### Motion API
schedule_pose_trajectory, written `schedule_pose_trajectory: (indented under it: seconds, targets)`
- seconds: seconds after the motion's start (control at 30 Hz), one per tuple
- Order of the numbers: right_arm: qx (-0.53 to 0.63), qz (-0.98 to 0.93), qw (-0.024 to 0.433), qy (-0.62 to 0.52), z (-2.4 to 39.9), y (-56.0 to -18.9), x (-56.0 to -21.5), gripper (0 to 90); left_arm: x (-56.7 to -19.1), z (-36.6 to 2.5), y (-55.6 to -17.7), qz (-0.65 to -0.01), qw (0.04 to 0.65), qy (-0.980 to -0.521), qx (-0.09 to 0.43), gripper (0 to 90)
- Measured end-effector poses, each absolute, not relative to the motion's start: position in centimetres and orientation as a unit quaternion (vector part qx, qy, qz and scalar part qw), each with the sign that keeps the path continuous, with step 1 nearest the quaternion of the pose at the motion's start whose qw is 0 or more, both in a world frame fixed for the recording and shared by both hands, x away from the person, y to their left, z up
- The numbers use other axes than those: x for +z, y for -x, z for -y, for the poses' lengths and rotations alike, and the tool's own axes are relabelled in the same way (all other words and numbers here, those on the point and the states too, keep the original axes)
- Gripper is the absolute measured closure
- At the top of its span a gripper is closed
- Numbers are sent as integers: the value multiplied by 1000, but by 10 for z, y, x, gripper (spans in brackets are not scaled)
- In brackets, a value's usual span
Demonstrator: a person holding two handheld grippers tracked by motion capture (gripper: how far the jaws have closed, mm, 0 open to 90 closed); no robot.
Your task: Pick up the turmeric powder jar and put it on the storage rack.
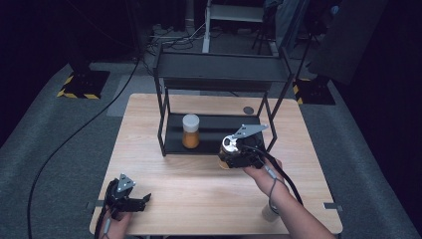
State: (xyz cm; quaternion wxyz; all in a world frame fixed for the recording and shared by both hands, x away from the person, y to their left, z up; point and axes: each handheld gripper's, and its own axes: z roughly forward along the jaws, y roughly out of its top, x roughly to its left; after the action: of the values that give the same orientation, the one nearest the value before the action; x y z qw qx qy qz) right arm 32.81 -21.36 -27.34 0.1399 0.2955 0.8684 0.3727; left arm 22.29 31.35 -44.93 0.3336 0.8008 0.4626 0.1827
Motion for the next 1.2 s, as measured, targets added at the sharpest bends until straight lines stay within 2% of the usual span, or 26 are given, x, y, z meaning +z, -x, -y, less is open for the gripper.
schedule_pose_trajectory:
  seconds: [1.2]
  targets:
    - [363,-861,159,-319,201,-380,-286,315,-449,-313,-223,-463,334,-800,183,59]
